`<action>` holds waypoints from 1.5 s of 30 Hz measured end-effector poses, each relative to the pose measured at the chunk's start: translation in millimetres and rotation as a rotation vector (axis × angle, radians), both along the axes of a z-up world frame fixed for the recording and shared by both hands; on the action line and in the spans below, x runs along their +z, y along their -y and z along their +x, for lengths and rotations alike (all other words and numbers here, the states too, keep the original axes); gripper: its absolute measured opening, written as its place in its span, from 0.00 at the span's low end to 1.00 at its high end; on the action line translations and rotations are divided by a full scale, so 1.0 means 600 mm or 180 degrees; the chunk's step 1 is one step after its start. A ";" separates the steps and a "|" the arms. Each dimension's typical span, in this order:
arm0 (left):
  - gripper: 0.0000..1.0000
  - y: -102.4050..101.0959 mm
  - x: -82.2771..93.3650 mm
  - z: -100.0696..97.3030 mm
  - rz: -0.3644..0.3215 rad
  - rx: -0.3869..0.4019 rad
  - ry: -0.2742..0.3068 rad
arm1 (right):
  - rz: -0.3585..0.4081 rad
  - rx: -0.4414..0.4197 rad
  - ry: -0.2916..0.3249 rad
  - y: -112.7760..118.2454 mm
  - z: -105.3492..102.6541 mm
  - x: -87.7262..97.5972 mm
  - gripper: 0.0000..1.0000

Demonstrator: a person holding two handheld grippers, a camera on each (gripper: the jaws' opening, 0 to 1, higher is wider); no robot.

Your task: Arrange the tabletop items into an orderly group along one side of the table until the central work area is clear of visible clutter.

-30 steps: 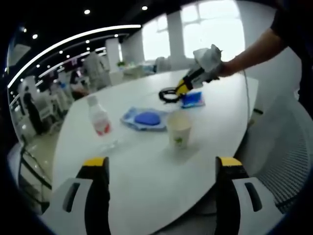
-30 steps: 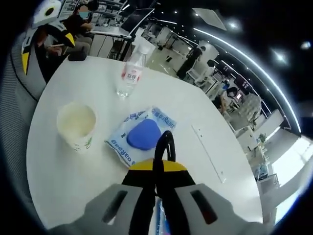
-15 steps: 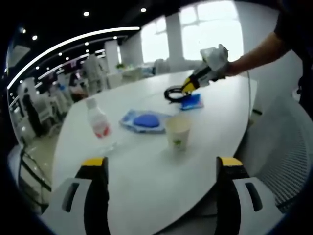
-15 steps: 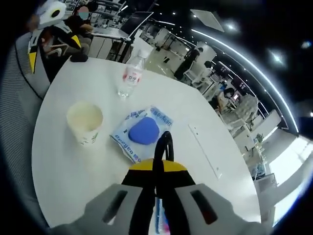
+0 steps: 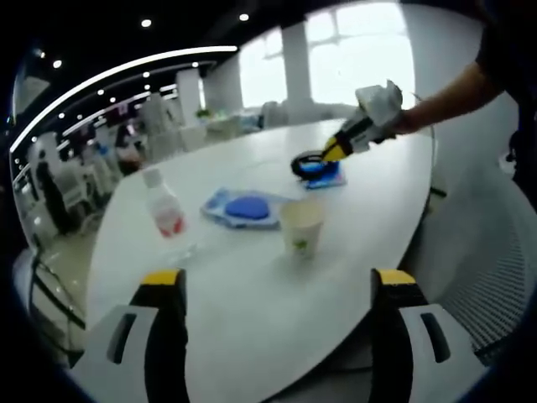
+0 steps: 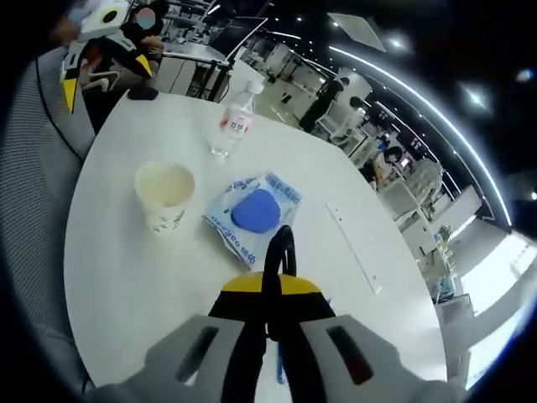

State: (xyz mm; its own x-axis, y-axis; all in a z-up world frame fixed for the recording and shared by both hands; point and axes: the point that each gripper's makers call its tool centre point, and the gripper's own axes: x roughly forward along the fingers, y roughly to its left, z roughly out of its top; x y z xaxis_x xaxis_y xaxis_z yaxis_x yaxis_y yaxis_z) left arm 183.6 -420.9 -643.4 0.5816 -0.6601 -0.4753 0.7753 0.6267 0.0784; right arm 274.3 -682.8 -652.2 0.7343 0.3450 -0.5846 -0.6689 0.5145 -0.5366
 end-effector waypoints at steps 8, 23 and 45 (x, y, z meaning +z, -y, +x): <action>0.87 0.000 0.002 0.000 -0.0016 -0.0001 -0.0006 | -0.0101 -0.0008 -0.0072 0.010 -0.022 -0.022 0.01; 0.87 0.000 -0.002 -0.001 0.0014 -0.0010 -0.0026 | -0.0145 0.0053 -0.0241 0.010 -0.071 -0.071 0.01; 0.87 -0.002 -0.008 -0.002 0.0082 -0.0007 -0.0063 | -0.0357 0.0396 -0.0565 -0.002 -0.120 -0.142 0.01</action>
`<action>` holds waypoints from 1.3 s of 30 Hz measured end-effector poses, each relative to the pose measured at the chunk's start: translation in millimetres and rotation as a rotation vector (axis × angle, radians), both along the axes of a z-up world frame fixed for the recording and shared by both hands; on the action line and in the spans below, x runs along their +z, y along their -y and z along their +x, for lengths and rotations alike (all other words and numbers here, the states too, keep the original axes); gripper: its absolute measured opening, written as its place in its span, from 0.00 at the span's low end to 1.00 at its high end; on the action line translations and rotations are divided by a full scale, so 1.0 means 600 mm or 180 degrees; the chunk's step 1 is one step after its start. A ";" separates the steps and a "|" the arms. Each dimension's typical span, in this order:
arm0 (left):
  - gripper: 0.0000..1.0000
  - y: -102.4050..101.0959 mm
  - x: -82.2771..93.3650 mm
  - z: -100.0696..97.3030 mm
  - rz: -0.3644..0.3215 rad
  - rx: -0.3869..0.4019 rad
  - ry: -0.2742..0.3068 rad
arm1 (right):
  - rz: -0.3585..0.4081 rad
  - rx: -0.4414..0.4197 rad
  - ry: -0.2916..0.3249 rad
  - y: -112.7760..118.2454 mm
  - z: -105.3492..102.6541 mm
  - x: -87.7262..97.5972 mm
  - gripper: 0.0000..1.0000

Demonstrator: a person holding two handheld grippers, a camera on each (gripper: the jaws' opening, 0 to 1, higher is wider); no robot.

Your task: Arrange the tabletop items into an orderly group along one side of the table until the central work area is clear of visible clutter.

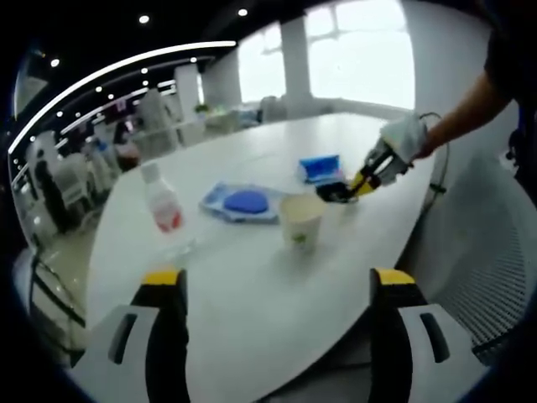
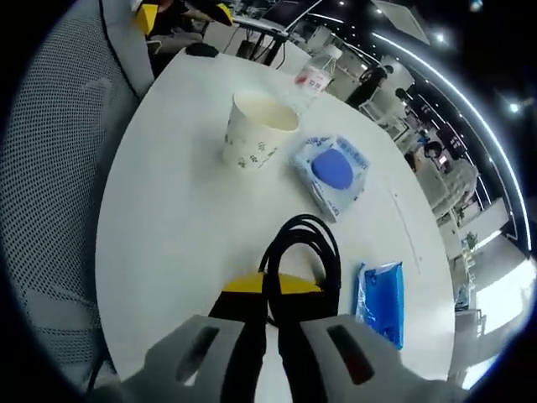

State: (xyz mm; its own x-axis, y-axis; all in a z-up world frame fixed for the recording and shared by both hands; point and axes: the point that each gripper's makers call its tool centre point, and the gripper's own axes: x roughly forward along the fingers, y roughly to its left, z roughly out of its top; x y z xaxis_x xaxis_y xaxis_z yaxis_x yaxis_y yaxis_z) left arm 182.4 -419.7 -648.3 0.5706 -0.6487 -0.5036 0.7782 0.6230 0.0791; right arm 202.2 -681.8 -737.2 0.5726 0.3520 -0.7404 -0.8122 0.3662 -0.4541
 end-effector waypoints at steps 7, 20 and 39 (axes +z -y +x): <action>0.86 -0.001 -0.001 0.000 0.0015 0.0005 -0.0007 | 0.0013 -0.0041 -0.0121 0.000 -0.006 -0.015 0.02; 0.86 -0.002 -0.001 0.000 0.0024 0.0013 0.0002 | 0.0152 -0.0276 -0.0268 0.003 -0.013 -0.021 0.19; 0.90 0.003 -0.001 -0.003 0.0053 -0.0044 -0.0021 | 0.1006 -0.1206 -0.0416 -0.002 -0.007 0.016 0.57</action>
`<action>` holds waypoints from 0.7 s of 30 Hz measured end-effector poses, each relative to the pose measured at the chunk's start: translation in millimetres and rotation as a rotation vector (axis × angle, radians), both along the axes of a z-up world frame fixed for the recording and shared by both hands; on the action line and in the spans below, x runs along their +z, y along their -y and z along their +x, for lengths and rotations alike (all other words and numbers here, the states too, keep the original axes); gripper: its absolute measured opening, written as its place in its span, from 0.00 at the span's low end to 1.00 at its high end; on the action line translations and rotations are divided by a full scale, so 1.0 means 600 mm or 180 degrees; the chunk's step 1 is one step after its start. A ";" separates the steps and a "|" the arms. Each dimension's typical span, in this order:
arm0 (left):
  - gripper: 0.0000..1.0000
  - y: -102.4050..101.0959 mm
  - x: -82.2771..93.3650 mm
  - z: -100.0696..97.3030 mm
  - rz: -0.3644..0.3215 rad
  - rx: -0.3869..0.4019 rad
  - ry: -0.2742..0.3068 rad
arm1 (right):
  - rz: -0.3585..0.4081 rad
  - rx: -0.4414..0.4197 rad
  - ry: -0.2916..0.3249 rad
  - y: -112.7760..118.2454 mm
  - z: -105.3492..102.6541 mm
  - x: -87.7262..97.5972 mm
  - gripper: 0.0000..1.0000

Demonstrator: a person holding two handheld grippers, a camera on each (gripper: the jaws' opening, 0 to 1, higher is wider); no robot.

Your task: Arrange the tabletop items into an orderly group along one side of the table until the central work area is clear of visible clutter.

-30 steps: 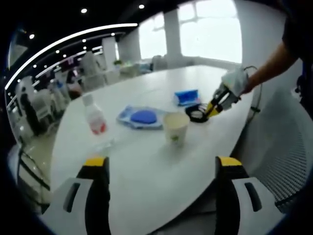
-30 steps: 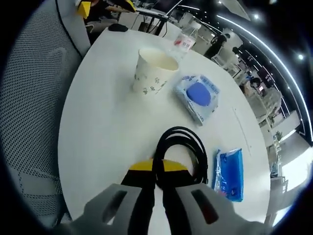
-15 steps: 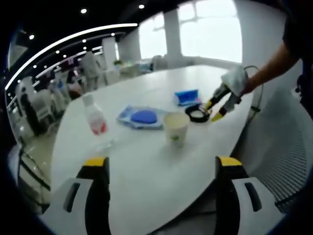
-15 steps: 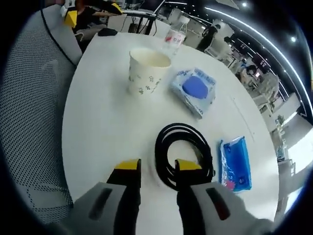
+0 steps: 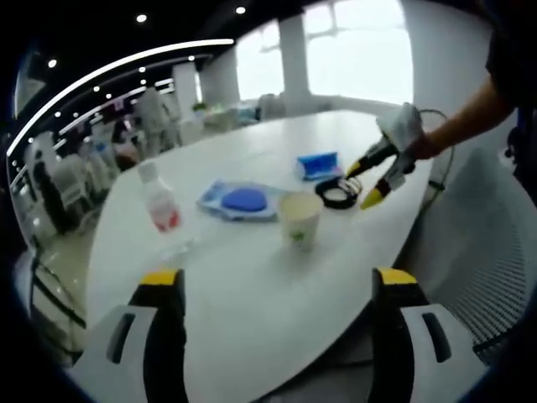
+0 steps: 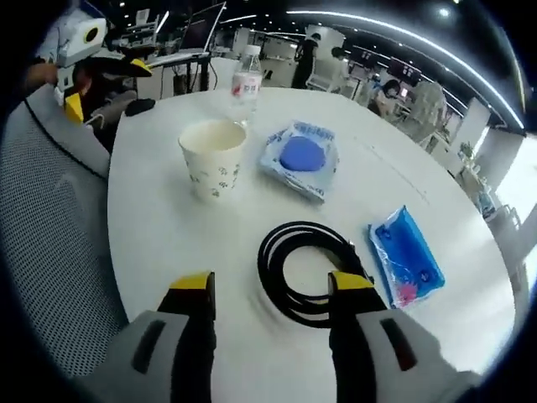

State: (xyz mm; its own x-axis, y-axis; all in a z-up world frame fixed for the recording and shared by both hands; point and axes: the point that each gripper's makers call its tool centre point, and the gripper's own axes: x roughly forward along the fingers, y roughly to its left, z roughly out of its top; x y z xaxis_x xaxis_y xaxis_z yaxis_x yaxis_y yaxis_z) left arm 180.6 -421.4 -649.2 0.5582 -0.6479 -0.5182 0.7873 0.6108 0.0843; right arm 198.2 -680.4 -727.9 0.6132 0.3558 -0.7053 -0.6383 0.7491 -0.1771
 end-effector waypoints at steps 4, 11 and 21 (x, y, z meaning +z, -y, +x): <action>0.90 0.003 0.000 -0.003 0.0032 -0.0055 -0.0007 | 0.0209 -0.0180 0.0003 -0.003 0.005 0.012 0.60; 0.88 0.007 0.016 0.019 0.0123 -0.0151 -0.0018 | 0.0754 -0.0682 -0.0074 -0.007 0.013 0.035 0.67; 0.88 0.003 0.077 0.087 0.0316 -0.0274 0.0131 | 0.1011 -0.0947 -0.0081 -0.008 0.012 0.045 0.67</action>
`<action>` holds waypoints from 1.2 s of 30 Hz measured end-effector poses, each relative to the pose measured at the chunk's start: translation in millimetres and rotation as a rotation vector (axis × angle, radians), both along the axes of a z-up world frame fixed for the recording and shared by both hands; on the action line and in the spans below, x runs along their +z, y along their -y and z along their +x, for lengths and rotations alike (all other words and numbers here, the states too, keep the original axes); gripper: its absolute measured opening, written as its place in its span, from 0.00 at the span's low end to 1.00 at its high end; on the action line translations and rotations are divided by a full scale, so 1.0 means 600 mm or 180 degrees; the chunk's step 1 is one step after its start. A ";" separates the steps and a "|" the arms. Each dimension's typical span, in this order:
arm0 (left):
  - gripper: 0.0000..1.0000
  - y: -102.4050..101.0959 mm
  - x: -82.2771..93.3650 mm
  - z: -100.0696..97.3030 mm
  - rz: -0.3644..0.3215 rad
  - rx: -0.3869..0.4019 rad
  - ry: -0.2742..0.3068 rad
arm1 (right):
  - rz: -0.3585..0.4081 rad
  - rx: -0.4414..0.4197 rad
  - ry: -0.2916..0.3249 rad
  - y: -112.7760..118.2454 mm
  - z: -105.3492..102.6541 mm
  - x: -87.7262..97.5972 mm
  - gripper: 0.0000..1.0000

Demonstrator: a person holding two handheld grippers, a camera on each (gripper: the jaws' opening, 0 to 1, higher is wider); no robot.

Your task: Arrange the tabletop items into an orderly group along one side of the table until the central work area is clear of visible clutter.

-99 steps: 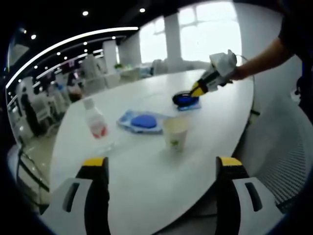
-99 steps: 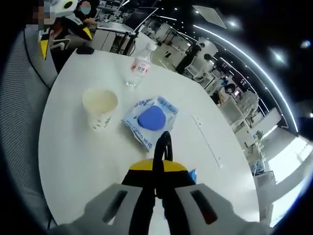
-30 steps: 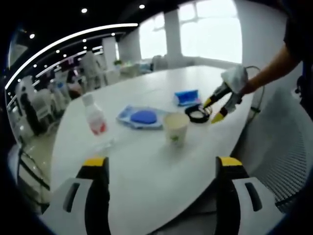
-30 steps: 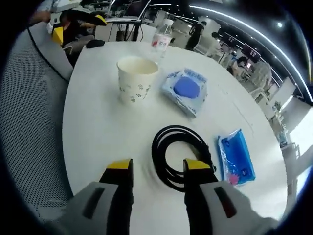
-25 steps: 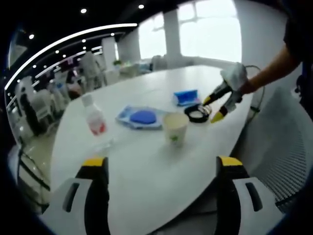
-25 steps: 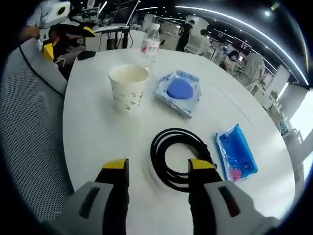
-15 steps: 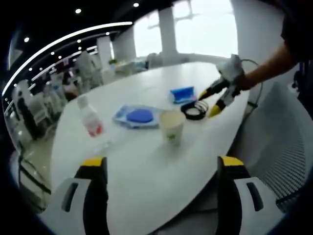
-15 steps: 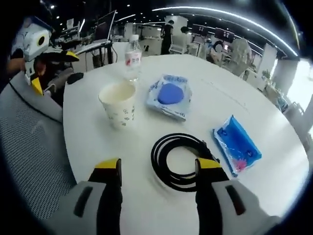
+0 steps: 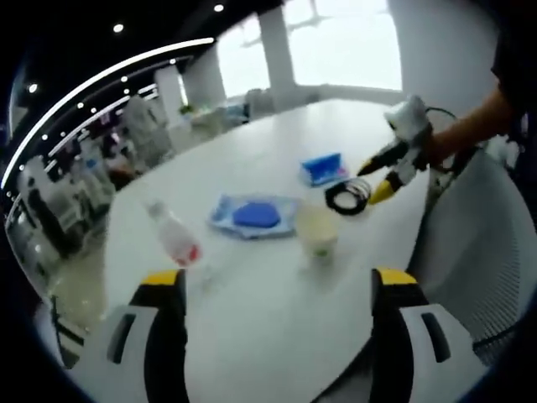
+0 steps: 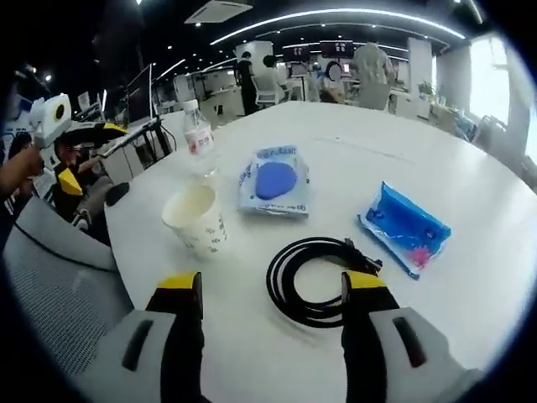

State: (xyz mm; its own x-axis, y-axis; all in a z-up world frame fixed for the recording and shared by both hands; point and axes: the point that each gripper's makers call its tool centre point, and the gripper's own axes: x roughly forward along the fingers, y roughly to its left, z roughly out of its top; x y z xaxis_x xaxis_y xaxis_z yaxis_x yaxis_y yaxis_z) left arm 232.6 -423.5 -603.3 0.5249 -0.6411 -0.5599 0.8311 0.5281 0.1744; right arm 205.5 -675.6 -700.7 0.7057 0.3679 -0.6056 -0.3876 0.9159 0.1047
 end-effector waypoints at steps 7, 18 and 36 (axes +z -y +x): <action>0.88 0.011 0.026 0.036 0.0145 -0.0184 0.0092 | 0.0055 -0.0103 0.0008 -0.003 0.001 0.006 0.67; 0.83 0.040 0.069 0.095 0.0278 -0.0461 0.0170 | 0.0230 -0.0343 0.0019 -0.004 0.009 0.024 0.64; 0.74 0.093 0.085 0.176 0.0581 -0.0768 0.0233 | 0.0422 -0.0545 0.0003 -0.008 0.027 0.030 0.57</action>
State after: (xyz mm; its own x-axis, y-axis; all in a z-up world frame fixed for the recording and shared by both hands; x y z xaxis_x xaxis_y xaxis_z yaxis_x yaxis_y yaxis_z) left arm 338.4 -479.3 -552.3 0.4128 -0.6445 -0.6435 0.9104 0.2715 0.3121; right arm 221.7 -671.0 -683.0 0.7653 0.3189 -0.5592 -0.2276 0.9466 0.2283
